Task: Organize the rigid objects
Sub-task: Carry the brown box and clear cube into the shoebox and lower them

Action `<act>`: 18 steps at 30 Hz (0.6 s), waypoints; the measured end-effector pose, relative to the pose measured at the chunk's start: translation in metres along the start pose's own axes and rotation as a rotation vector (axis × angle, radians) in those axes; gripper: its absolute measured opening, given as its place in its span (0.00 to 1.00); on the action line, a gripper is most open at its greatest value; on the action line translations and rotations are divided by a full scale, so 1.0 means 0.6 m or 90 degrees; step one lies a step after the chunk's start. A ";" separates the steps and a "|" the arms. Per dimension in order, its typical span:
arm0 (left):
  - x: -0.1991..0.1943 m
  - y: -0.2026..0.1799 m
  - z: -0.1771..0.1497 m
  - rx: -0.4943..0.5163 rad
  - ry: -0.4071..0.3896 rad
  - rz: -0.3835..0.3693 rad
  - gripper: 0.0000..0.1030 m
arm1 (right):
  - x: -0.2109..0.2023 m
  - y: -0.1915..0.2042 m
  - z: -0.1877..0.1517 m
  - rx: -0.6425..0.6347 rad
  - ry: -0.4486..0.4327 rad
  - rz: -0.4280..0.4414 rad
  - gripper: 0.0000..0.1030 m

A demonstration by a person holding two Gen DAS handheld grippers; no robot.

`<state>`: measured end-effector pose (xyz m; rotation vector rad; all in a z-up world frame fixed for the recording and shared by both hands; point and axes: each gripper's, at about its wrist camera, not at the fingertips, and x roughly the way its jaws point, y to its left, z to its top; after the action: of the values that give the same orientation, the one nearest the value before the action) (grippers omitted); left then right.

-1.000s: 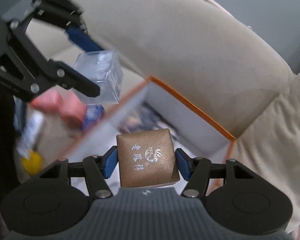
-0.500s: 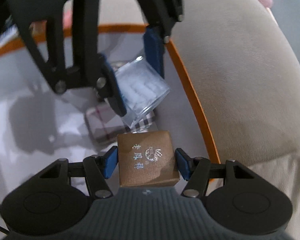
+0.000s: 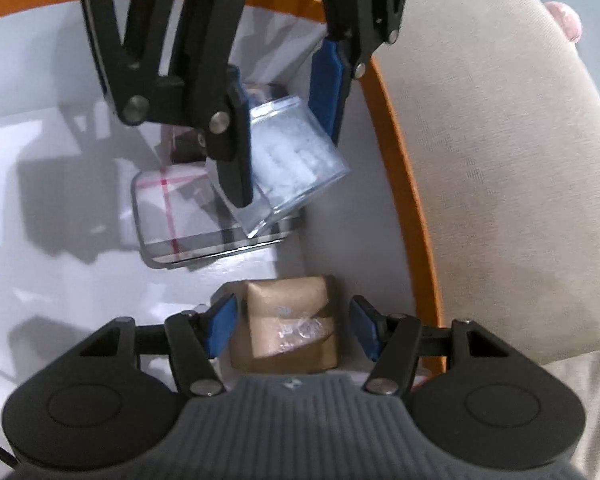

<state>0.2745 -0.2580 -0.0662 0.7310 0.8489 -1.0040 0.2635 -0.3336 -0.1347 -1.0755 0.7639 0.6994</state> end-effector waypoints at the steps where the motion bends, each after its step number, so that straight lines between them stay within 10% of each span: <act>1: 0.005 0.006 0.007 0.001 0.000 0.000 0.51 | -0.005 0.003 0.005 0.000 0.002 -0.001 0.62; 12: -0.012 -0.001 0.003 0.006 0.002 -0.004 0.51 | 0.014 0.068 -0.015 -0.148 0.105 -0.058 0.23; 18: -0.003 -0.005 0.013 0.010 0.001 -0.010 0.51 | 0.011 0.074 -0.016 -0.129 0.097 -0.067 0.23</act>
<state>0.2732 -0.2651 -0.0612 0.7391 0.8494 -1.0254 0.2295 -0.3273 -0.1648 -1.3555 0.7716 0.6197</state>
